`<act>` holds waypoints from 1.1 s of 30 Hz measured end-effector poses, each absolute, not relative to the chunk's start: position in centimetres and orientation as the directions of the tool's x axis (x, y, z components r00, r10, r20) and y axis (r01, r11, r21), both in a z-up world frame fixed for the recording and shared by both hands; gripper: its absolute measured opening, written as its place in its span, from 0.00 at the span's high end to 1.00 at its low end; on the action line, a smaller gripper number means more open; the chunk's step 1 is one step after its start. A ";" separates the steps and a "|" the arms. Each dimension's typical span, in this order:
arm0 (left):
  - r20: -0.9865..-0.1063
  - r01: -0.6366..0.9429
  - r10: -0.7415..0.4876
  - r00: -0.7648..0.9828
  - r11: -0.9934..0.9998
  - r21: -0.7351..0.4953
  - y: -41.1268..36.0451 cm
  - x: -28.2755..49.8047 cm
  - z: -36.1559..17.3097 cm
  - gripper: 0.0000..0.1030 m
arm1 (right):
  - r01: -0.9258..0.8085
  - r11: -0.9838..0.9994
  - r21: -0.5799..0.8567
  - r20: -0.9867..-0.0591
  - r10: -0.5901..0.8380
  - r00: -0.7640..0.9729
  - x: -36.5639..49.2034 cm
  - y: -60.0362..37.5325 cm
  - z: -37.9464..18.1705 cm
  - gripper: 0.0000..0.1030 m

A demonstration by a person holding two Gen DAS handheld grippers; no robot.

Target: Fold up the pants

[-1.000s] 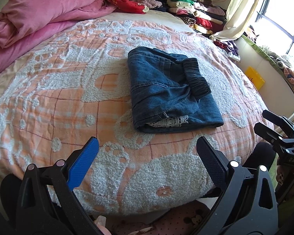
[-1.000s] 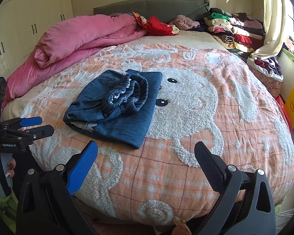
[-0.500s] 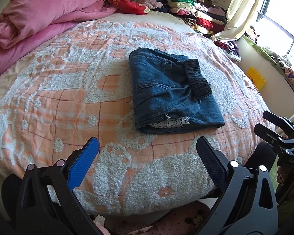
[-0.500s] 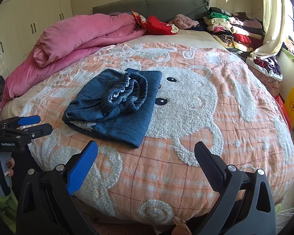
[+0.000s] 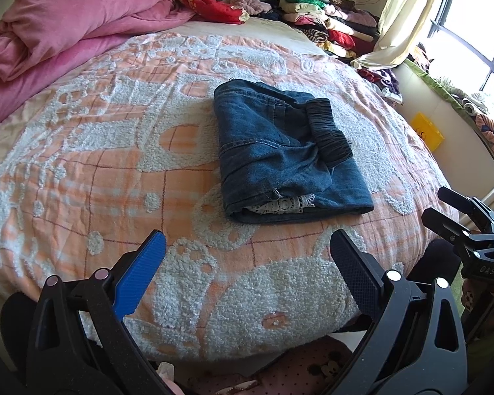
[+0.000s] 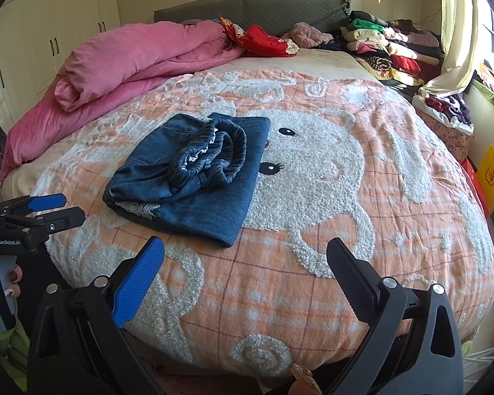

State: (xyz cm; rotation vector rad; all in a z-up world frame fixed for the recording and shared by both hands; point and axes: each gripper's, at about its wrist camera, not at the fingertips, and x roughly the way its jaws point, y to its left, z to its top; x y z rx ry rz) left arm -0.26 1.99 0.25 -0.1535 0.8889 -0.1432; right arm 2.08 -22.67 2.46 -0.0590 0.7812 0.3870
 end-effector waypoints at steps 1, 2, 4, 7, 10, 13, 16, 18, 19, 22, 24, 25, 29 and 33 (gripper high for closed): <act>-0.760 0.061 -0.188 0.622 0.979 -0.192 2.0 -0.3 0.2 0.09 | -0.362 0.928 0.090 -0.696 0.318 0.643 2.1 -22.7 2.5 0.04; -0.760 0.061 -0.188 0.622 0.979 -0.193 1.9 -0.3 0.3 0.09 | -0.361 0.928 0.088 -0.696 0.317 0.644 2.1 -22.7 2.5 0.04; -0.759 0.064 -0.191 0.623 0.979 -0.194 1.9 -0.3 0.3 0.09 | -0.359 0.929 0.089 -0.696 0.316 0.644 2.1 -22.7 2.4 0.04; -0.759 0.061 -0.189 0.623 0.979 -0.193 1.9 -0.3 0.4 0.09 | -0.355 0.931 0.087 -0.698 0.311 0.645 2.0 -22.7 2.4 0.04; -0.762 0.063 -0.186 0.621 0.980 -0.188 1.9 -0.4 0.4 0.09 | -0.352 0.932 0.084 -0.699 0.307 0.646 2.0 -22.7 2.3 0.04; -0.766 0.067 -0.187 0.615 0.980 -0.186 2.0 -0.3 0.3 0.09 | -0.345 0.935 0.082 -0.701 0.300 0.647 2.2 -22.7 2.4 0.04; -0.771 0.054 -0.153 0.618 0.987 -0.153 2.2 -0.2 0.3 0.09 | -0.332 0.940 0.079 -0.704 0.289 0.649 2.5 -22.9 2.4 0.04; -0.777 0.035 -0.129 0.616 0.990 -0.136 2.6 -0.1 0.1 0.09 | -0.322 0.944 0.077 -0.706 0.280 0.650 2.9 -23.2 2.4 0.04; -0.782 0.016 -0.111 0.614 0.992 -0.128 3.0 0.1 0.0 0.09 | -0.318 0.945 0.074 -0.708 0.275 0.651 3.1 -23.1 2.4 0.04; -0.787 -0.045 -0.080 0.611 0.990 -0.136 5.3 0.7 -0.2 0.09 | -0.295 0.953 0.072 -0.711 0.256 0.654 4.0 -23.9 2.3 0.04; -0.790 -0.093 -0.048 0.611 0.987 -0.132 7.1 1.4 -0.3 0.09 | -0.260 0.964 0.063 -0.711 0.226 0.666 5.0 -25.1 2.2 0.04; -0.794 -0.135 -0.016 0.607 0.983 -0.123 8.5 2.0 -0.4 0.09 | -0.246 0.967 0.061 -0.710 0.216 0.670 5.5 -25.6 2.1 0.04; -0.808 -0.310 0.104 0.579 0.945 -0.101 15.5 5.5 -1.0 0.09 | -0.110 0.994 0.025 -0.713 0.095 0.694 9.4 -30.4 1.4 0.04; -0.824 -0.494 0.276 0.495 0.869 -0.006 23.4 10.4 -2.5 0.09 | 0.064 0.998 -0.023 -0.724 -0.061 0.687 14.3 -36.9 0.1 0.04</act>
